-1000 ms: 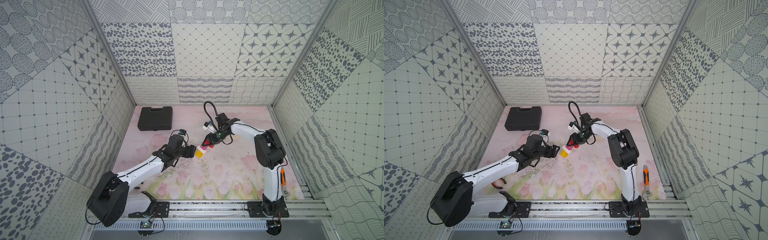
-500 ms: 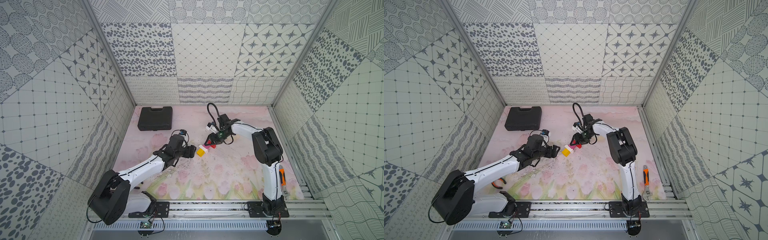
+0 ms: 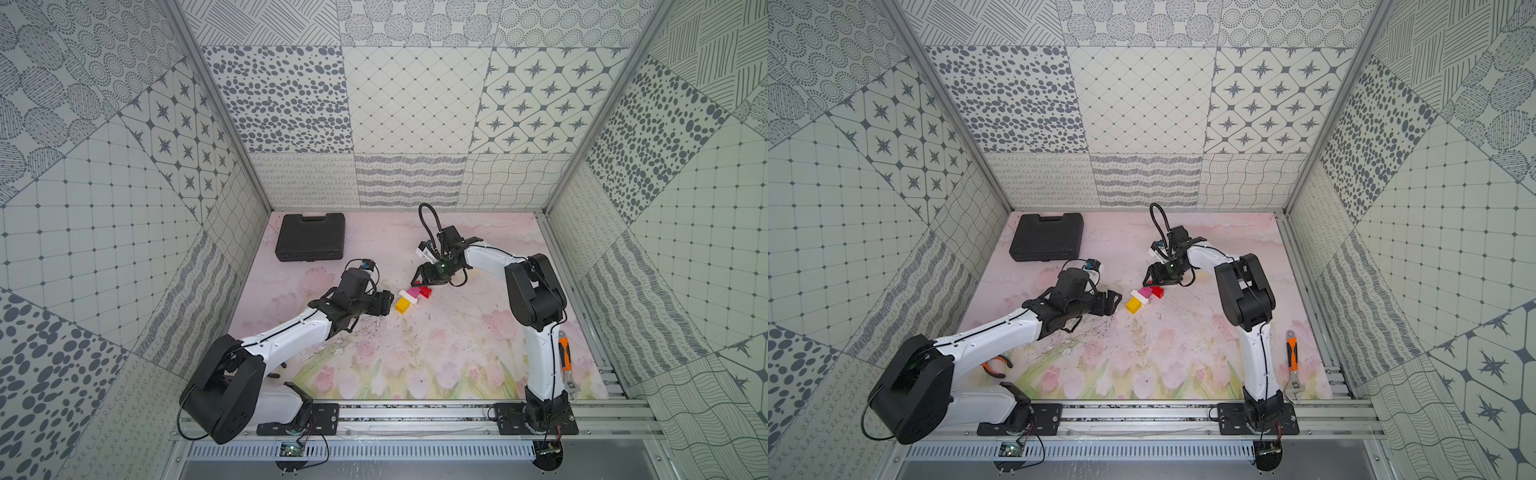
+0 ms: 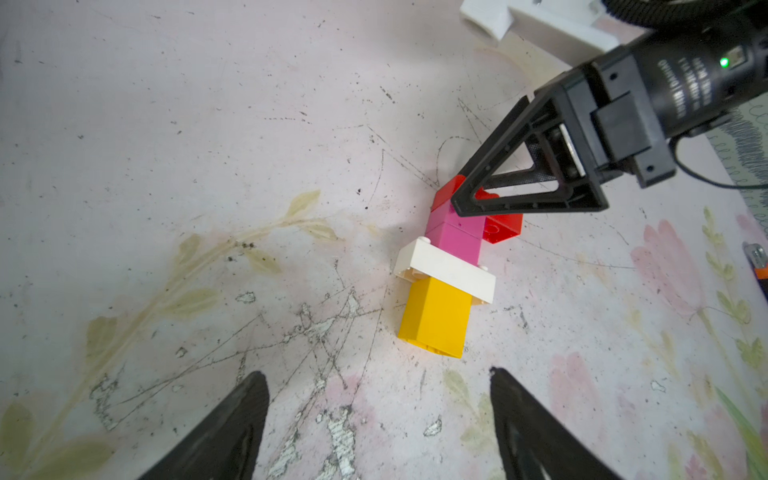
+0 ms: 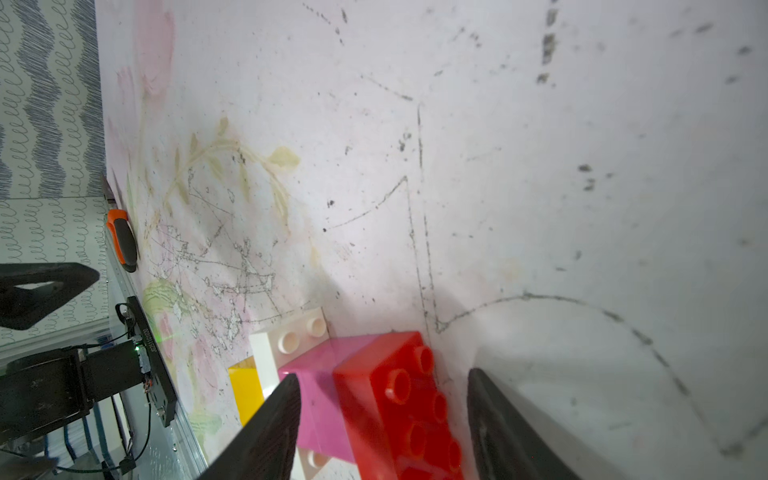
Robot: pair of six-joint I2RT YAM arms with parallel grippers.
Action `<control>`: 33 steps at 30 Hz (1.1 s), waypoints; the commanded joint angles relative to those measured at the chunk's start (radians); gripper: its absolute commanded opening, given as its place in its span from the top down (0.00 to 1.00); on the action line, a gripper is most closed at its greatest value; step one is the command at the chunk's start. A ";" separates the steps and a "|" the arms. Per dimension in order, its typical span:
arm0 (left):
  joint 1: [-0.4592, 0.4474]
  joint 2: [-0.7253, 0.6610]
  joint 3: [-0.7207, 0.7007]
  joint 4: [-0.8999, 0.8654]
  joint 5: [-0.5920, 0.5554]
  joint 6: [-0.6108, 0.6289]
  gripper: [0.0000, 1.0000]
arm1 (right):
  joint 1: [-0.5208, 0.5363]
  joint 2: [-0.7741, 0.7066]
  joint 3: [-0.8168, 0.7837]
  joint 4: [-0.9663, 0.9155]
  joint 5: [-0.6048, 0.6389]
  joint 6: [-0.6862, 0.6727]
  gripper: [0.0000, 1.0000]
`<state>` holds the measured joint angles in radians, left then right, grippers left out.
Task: Assemble the letter f with lego
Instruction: Adjust the lego brick at the center of the board.
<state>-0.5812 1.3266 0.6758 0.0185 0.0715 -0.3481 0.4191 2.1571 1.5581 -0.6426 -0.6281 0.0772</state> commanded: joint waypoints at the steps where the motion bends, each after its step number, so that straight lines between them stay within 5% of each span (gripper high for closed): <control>1: -0.001 0.015 0.017 0.010 0.015 0.016 0.15 | -0.006 0.018 0.018 0.042 0.051 0.014 0.35; 9: 0.005 0.131 0.119 -0.070 -0.040 0.009 0.15 | -0.041 -0.104 -0.085 0.146 0.117 0.089 0.36; 15: 0.038 0.296 0.265 -0.138 -0.021 0.003 0.29 | -0.055 -0.211 -0.174 0.165 0.171 0.130 0.48; 21: 0.057 0.461 0.396 -0.171 0.037 0.005 0.55 | -0.056 -0.261 -0.282 0.192 0.170 0.163 0.61; 33: 0.057 0.554 0.459 -0.189 0.107 0.027 0.64 | -0.024 -0.284 -0.435 0.269 0.117 0.212 0.74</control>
<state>-0.5285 1.8652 1.1191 -0.1249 0.1226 -0.3405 0.3805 1.8996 1.1412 -0.4328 -0.4911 0.2684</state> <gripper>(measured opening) 0.365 0.261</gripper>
